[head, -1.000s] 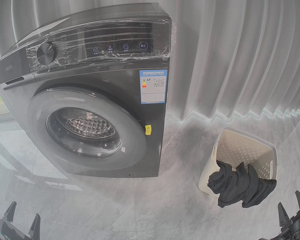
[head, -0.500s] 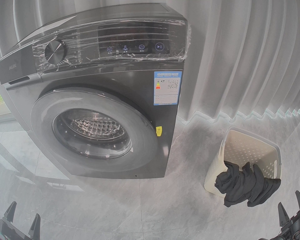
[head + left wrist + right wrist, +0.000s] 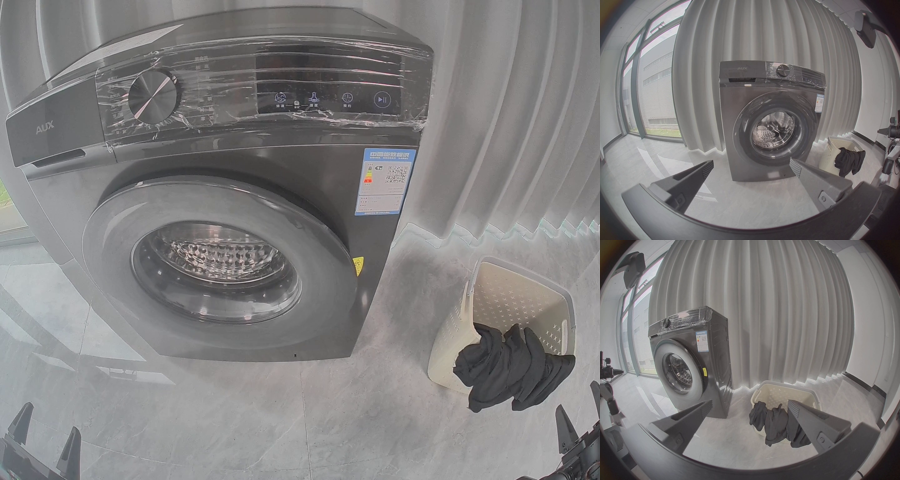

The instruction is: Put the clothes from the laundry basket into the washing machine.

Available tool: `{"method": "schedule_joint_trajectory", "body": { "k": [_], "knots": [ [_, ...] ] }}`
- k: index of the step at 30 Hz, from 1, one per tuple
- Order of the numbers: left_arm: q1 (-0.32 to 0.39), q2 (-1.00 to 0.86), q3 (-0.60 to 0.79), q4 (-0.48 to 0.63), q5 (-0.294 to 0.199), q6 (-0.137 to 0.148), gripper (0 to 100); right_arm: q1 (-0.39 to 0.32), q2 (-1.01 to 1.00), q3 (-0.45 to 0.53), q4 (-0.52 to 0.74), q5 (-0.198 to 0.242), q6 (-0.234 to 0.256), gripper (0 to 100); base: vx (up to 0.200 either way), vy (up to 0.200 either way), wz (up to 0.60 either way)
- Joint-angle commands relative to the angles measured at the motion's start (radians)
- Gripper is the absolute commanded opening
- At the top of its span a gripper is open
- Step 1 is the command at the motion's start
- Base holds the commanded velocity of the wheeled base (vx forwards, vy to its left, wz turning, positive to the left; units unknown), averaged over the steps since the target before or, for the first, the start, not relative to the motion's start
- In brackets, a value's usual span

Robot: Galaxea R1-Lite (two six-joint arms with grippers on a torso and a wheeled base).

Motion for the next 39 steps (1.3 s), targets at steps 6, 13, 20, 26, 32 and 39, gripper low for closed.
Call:
{"method": "schedule_joint_trajectory", "body": {
  "k": [6,13,20,26,32,39],
  "knots": [
    [0.0,-0.015,0.018,0.0,-0.001,0.0,100,0.0,-0.008,0.018,-0.002,0.0,-0.001,100,-0.167,0.0,0.0],
    [0.0,-0.015,0.018,0.0,-0.003,-0.003,100,0.0,-0.008,0.018,-0.001,0.0,-0.001,100,0.0,0.0,0.0],
    [0.0,-0.015,0.018,0.0,-0.001,0.002,100,0.0,-0.008,0.018,-0.001,0.0,-0.001,100,0.0,0.171,0.0],
    [0.0,-0.015,0.018,0.0,0.0,0.005,100,0.0,-0.008,0.018,-0.001,0.0,-0.001,100,0.0,0.0,0.0],
    [0.0,-0.015,0.018,0.0,0.0,0.003,100,0.0,-0.008,0.018,-0.001,0.0,-0.001,100,0.0,0.0,0.0],
    [0.0,-0.015,0.018,0.0,0.0,0.002,100,0.0,-0.008,0.018,-0.001,0.0,-0.001,100,0.0,0.114,0.0]
  ]
}}
